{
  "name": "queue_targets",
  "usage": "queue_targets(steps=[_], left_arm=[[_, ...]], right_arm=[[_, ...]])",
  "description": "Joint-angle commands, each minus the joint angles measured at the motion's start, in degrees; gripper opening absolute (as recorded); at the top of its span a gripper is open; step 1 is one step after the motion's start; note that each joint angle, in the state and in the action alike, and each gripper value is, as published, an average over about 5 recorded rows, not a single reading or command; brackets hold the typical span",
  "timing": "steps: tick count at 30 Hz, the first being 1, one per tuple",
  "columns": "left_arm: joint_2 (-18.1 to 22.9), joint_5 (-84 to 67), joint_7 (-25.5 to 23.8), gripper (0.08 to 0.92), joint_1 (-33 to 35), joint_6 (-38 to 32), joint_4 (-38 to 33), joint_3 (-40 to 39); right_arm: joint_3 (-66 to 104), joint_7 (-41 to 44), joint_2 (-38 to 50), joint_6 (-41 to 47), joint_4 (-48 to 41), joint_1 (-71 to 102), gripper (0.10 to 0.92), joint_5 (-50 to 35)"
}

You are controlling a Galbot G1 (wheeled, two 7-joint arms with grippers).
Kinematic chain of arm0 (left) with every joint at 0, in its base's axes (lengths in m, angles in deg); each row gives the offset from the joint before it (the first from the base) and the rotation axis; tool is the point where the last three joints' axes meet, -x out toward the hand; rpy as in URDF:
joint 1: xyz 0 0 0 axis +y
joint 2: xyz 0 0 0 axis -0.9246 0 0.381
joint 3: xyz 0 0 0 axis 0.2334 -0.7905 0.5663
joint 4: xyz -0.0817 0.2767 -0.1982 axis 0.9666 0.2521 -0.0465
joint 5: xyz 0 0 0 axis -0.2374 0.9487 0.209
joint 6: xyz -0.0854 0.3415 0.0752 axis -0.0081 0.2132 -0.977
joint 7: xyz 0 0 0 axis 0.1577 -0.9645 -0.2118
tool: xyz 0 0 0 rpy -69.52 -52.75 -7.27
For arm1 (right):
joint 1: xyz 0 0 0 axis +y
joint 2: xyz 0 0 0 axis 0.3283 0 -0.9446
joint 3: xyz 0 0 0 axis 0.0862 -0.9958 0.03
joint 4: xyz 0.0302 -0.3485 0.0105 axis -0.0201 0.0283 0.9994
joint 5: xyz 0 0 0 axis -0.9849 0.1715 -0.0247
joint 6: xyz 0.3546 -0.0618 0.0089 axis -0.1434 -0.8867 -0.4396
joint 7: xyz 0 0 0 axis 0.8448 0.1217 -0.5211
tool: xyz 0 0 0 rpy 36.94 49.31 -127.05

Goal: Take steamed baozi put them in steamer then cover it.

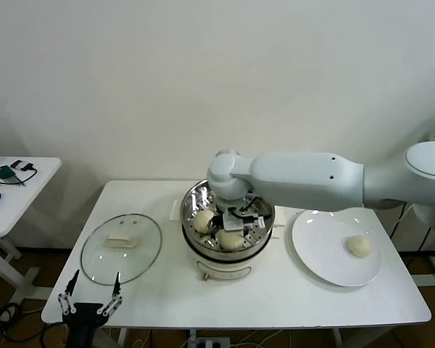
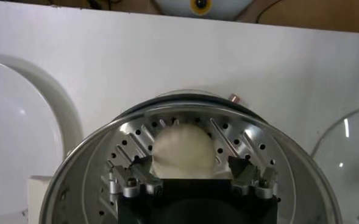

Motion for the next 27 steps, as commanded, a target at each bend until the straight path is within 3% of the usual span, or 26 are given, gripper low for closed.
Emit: queue_targets(steps=[1, 7, 13, 17, 21, 27], left_arm=[[0.0, 0.1, 0.0, 0.823, 0.2, 0.0, -0.3, -0.1], [-0.1, 0.3, -0.1, 0.823, 0.0, 0.3, -0.9, -0.2], [-0.4, 0.5, -0.2, 0.823, -0.1, 0.3, -1.1, -0.4], [-0.4, 0.6, -0.4, 0.823, -0.2, 0.4, -1.6, -0.8], [-0.4, 0.4, -0.2, 0.823, 0.0, 0.6, -1.9, -1.2], [-0.5, 0.0, 0.0, 0.823, -0.4, 0.9, -1.9, -1.2]], right_arm=[[1.6, 0.1, 2.8, 0.7, -1.1, -1.8, 0.823, -2.9], [4.2, -0.8, 11.0, 4.2, -3.9, -5.6, 0.823, -6.7], [-2.2, -7.5, 21.8, 24.2, -2.9, -11.7, 0.823, -18.3], [0.7, -4.7, 28.7, 33.4, -6.1, -9.1, 0.823, -23.4], [1.8, -1.8, 34.6, 35.3, -9.7, -5.9, 0.823, -24.7], [10.0, 0.6, 40.1, 34.8, -14.7, 5.6, 0.823, -20.0]])
